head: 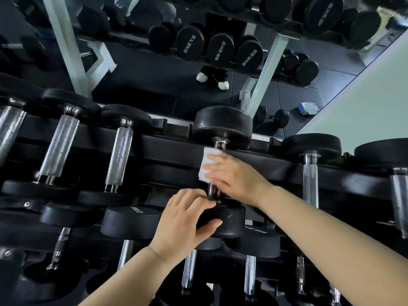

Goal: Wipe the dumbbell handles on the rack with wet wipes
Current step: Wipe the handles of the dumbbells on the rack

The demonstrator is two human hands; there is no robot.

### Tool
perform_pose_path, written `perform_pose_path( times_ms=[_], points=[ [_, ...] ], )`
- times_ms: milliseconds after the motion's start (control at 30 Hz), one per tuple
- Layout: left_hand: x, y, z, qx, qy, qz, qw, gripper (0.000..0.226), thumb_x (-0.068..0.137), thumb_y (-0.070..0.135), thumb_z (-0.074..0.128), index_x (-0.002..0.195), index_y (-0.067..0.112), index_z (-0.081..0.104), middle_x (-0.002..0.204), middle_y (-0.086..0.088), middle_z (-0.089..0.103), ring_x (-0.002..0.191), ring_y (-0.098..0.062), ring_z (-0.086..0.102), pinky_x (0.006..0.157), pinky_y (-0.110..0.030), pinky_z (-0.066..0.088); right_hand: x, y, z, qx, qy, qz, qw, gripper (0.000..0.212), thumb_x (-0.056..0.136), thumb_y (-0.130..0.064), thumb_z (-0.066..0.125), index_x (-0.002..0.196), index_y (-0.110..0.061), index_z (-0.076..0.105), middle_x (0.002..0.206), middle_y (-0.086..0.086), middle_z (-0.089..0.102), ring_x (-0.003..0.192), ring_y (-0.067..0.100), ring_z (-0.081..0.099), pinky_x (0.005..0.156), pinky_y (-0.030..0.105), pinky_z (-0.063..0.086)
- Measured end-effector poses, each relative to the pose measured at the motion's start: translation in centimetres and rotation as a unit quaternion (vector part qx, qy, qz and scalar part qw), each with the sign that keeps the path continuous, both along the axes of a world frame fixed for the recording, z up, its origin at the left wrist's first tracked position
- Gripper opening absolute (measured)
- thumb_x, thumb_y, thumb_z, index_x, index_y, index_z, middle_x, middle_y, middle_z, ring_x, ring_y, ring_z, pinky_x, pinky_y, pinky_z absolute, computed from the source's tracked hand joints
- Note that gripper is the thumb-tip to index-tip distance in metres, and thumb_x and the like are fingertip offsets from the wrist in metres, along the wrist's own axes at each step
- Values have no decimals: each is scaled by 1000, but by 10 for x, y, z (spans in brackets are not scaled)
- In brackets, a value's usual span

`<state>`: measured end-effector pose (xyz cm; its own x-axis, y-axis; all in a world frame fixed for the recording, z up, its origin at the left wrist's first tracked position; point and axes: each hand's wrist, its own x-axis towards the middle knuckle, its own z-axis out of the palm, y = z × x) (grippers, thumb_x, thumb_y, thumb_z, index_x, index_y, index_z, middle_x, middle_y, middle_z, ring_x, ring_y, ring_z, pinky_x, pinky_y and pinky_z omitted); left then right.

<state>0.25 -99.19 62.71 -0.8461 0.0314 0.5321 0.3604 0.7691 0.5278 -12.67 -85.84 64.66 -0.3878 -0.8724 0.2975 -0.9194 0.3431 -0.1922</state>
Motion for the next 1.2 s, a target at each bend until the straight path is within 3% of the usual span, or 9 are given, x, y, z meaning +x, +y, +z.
perform_pose_path(
  times_ms=[133,300,400,500,667,833,967,1067,1200],
  points=[
    [0,0,1,1,-1,-1,1000,28,74,41,54,95,22,48,96,11,43,86,-9,45,82,-21,34,5,5,3,12,-9,35,999,32,80,-22,45,80,-8,74,93,8,72,95,30,66,91,36,44],
    [0,-1,1,6,-13,-3,1000,28,75,41,54,95,23,49,97,12,44,86,-8,45,82,-22,35,-9,-11,6,22,-56,-95,994,38,82,-22,41,87,-1,72,104,16,68,109,38,58,91,51,42],
    [0,-1,1,9,-13,-4,1000,28,74,41,54,95,23,49,96,12,44,86,-8,45,80,-23,36,12,-2,5,3,-76,-31,997,33,82,-20,43,80,-2,72,92,13,72,101,35,63,91,40,47],
    [1,-1,2,6,-14,-3,1000,28,74,41,54,95,24,49,96,13,44,86,-7,45,81,-23,36,15,6,7,27,-66,10,997,32,80,-22,44,80,-6,73,94,10,72,99,32,64,90,50,40],
    [2,-1,2,5,-15,-2,1000,28,75,42,53,96,24,49,97,13,44,86,-7,45,80,-20,37,-5,-5,3,31,-64,-89,993,37,82,-20,39,91,-3,71,109,15,67,111,36,56,90,52,41],
    [2,-1,2,7,-15,0,1000,28,74,42,54,96,25,49,97,13,44,86,-7,46,79,-21,38,19,6,1,-16,-207,-121,971,37,85,-26,43,97,-3,70,122,14,60,126,18,29,100,30,30],
    [2,0,1,13,-13,1,1000,27,74,40,55,95,24,49,97,13,44,86,-7,45,80,-20,37,27,9,2,-68,-219,-147,962,36,84,-19,43,103,0,67,121,11,59,125,12,34,102,9,22],
    [2,1,2,23,-7,0,1000,26,74,38,55,95,23,50,96,13,45,85,-8,45,79,-19,38,26,-2,7,-137,-326,-250,901,39,87,-2,53,126,-4,50,134,-10,35,130,3,27,102,0,16],
    [2,3,2,31,-5,-4,999,25,75,36,55,95,22,50,96,12,45,85,-9,46,80,-19,38,28,-11,12,-177,-437,-335,816,53,89,-6,52,138,-12,34,143,-3,34,132,8,31,102,7,25]
  ],
)
